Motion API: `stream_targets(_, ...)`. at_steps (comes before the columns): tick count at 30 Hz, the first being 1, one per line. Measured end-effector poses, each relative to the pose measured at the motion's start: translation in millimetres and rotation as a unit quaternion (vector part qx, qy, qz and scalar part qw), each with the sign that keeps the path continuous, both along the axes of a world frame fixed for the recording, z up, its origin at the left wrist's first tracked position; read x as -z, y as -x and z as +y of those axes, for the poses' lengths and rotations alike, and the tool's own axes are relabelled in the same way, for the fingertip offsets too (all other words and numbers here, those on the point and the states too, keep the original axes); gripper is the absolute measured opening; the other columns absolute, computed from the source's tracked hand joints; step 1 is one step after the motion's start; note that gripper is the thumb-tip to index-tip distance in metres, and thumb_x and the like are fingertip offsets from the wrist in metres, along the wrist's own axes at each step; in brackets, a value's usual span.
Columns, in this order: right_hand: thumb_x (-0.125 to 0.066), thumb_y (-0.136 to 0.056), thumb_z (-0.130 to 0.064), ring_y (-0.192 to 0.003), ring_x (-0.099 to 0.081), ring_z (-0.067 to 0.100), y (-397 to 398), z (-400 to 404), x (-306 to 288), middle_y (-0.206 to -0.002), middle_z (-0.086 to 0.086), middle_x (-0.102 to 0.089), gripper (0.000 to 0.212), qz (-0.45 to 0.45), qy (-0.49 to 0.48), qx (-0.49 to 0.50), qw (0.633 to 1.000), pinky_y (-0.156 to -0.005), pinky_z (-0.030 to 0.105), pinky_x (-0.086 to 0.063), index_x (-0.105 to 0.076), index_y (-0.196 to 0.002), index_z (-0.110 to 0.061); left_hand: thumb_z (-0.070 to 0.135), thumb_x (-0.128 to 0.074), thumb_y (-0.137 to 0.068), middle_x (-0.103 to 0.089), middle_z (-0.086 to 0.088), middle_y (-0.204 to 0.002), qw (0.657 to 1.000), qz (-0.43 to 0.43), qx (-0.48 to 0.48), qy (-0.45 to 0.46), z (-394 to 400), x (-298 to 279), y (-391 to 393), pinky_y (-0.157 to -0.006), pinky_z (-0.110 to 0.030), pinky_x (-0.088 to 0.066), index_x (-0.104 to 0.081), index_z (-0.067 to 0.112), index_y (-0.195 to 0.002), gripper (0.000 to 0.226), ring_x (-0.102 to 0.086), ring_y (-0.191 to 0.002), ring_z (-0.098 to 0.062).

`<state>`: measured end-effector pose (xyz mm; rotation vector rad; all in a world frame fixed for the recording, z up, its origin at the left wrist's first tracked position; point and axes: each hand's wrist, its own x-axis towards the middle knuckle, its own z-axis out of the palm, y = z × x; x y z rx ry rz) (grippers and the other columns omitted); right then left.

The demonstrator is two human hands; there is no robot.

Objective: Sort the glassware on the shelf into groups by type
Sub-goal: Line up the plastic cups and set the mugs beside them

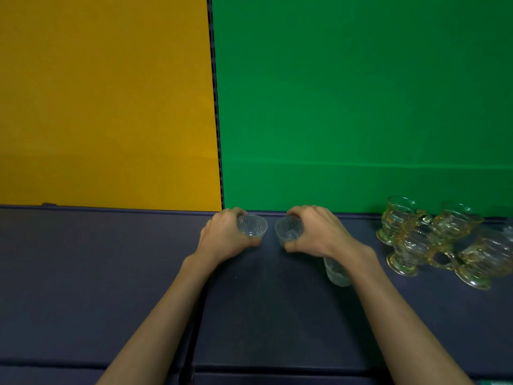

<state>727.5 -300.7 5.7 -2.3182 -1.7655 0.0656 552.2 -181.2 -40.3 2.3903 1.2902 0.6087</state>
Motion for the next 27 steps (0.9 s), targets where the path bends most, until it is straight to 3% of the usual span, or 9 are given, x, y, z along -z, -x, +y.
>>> stream_targets(7, -0.081, -0.069, -0.039, -0.124, -0.055, 0.02, 4, 17, -26, -0.139, 0.001, -0.058, 0.085, 0.043, -0.076, -0.021, 0.996, -0.104, 0.037, -0.046, -0.048, -0.144, -0.015, 0.05, -0.089, -0.053, -0.07, 0.004, -0.111, 0.996, -0.075, 0.029, 0.049, -4, 8, -11, -0.088, -0.037, -0.056, -0.061, 0.02, -0.124, 0.082, -0.065, -0.1, -0.015)
stream_targets(12, -0.082, -0.069, -0.042, -0.123, -0.056, 0.019, 13, 30, -26, -0.137, 0.001, -0.06, 0.086, 0.066, -0.072, -0.044, 0.994, -0.102, 0.036, -0.047, -0.049, -0.144, -0.015, 0.04, -0.094, -0.052, -0.072, 0.008, -0.1, 0.988, -0.126, 0.035, 0.086, -8, 15, -18, -0.08, -0.034, -0.059, -0.062, 0.018, -0.114, 0.074, -0.068, -0.087, -0.007)
stream_targets(18, -0.079, -0.069, -0.046, -0.116, -0.058, 0.02, 21, 38, -13, -0.131, 0.001, -0.062, 0.084, 0.067, -0.038, -0.048, 0.996, -0.095, 0.035, -0.05, -0.051, -0.142, -0.014, 0.035, -0.095, -0.057, -0.071, 0.014, -0.088, 0.984, -0.145, 0.044, 0.099, -10, 15, -15, -0.062, -0.008, -0.051, -0.066, 0.018, -0.111, 0.063, -0.063, -0.071, 0.012)
stream_targets(22, -0.081, -0.067, -0.046, -0.112, -0.06, 0.022, 23, 43, -4, -0.128, 0.002, -0.063, 0.083, 0.06, -0.02, -0.047, 0.997, -0.093, 0.042, -0.053, -0.051, -0.14, -0.017, 0.044, -0.091, -0.055, -0.073, 0.011, -0.093, 0.987, -0.138, 0.033, 0.075, -11, 17, -13, -0.076, -0.029, -0.06, -0.065, 0.02, -0.114, 0.069, -0.068, -0.082, -0.001)
stream_targets(27, -0.079, -0.07, -0.054, -0.112, -0.061, 0.023, 21, 45, 2, -0.128, 0.002, -0.064, 0.08, 0.048, -0.016, -0.053, 0.997, -0.092, 0.042, -0.053, -0.053, -0.137, -0.018, 0.051, -0.087, -0.054, -0.073, 0.011, -0.098, 0.99, -0.128, 0.027, 0.059, -11, 15, -12, -0.078, -0.034, -0.06, -0.065, 0.023, -0.116, 0.072, -0.068, -0.088, -0.004)
